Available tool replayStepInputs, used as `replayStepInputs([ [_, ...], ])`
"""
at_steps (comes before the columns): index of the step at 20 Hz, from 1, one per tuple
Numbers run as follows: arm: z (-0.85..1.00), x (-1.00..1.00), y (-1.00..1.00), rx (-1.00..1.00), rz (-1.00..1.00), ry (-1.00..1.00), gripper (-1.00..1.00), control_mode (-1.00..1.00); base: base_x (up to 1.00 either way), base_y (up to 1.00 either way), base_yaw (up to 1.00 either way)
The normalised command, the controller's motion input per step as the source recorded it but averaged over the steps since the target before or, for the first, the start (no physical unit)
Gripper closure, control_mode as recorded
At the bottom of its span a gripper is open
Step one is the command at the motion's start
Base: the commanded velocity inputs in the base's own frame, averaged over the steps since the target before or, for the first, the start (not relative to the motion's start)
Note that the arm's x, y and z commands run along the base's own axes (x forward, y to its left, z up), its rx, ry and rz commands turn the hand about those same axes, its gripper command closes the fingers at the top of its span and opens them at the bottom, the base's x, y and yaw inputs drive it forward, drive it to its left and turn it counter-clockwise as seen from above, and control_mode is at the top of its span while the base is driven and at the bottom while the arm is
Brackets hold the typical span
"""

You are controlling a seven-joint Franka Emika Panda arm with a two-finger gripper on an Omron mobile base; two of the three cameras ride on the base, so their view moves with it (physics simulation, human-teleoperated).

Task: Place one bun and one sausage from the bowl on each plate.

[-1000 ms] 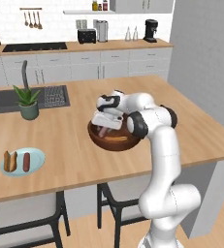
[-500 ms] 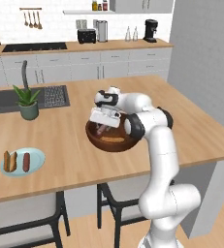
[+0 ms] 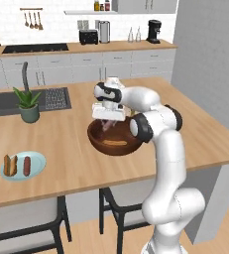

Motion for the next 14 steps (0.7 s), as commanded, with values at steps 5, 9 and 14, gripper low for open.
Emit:
replayStepInputs([
  [5, 0.45, -1.00, -0.21, -0.22, 0.22, -0.03, 1.00, -1.00, 0.00, 0.00, 0.00],
  [9, 0.00, -1.00, -0.33, -0.01, 0.20, -0.20, 1.00, -1.00, 0.00, 0.00, 0.00],
  [14, 0.16, -1.00, -0.26, 0.00, 0.21, -0.20, 1.00, -1.00, 0.00, 0.00, 0.00],
])
